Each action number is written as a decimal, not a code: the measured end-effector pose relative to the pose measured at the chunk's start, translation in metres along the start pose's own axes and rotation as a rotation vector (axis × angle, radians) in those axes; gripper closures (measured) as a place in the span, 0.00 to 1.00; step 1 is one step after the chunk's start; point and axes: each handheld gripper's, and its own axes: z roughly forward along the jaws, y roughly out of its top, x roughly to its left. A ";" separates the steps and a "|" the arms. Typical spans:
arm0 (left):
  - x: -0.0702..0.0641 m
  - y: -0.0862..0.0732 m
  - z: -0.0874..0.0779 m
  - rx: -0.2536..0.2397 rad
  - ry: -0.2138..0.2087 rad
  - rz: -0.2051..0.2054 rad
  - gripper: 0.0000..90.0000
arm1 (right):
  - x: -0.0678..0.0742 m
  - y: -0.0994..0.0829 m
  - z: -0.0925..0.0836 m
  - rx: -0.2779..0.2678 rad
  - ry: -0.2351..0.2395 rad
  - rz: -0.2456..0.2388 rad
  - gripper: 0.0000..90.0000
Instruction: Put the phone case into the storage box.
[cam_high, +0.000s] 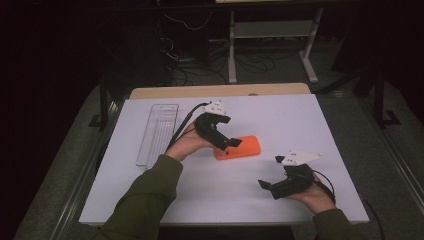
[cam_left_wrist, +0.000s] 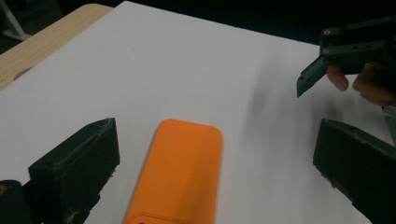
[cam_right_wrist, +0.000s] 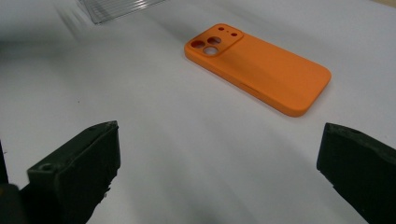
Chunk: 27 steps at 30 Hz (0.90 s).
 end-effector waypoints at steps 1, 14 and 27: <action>0.001 -0.001 0.002 0.005 0.003 -0.005 0.00 | 0.000 0.000 0.000 -0.001 0.000 0.000 0.00; 0.010 -0.006 0.017 0.103 0.013 0.000 0.00 | -0.001 0.000 0.000 -0.003 -0.001 -0.001 0.00; 0.016 -0.012 0.032 0.217 0.013 0.015 0.00 | 0.000 0.000 -0.001 -0.007 0.000 -0.002 0.00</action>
